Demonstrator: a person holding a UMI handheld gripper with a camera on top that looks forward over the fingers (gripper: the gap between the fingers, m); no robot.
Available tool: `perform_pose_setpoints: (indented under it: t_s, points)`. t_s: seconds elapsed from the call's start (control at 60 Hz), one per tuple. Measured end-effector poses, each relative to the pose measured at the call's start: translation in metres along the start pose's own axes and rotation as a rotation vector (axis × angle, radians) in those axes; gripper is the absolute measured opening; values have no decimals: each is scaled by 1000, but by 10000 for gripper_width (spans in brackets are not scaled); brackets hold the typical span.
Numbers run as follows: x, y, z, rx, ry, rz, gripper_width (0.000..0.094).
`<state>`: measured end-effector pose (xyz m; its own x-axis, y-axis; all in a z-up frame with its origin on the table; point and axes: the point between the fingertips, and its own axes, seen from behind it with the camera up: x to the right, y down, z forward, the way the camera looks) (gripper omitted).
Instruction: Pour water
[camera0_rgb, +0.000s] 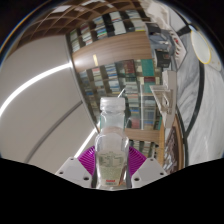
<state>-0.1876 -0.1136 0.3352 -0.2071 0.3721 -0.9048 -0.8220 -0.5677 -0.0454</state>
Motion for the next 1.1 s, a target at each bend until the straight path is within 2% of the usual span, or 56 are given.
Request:
perform_pose_setpoints:
  t_s: [0.133,0.333,0.5,0.617,0.7,0.8,0.9,0.933,1.033,1.1]
  points:
    - [23,-86,-21,121,-55,261,388]
    - [102,-155,-40,255,2,466,391]
    - [126,-164,-51,270,55,513,394]
    - [107,-159,-51,229,58,473,389]
    - [77,-154,-43,176,98,275,390]
    - [27,-167,-42,140,164,-145,390]
    - [-14,-215,-39,183,232,-597,392]
    - [-42,-224,-58,209,255,-726,392]
    - [-53,-270,-53,252,370,-1092,392]
    - [-55,-301,-80,256,467,-1296,391]
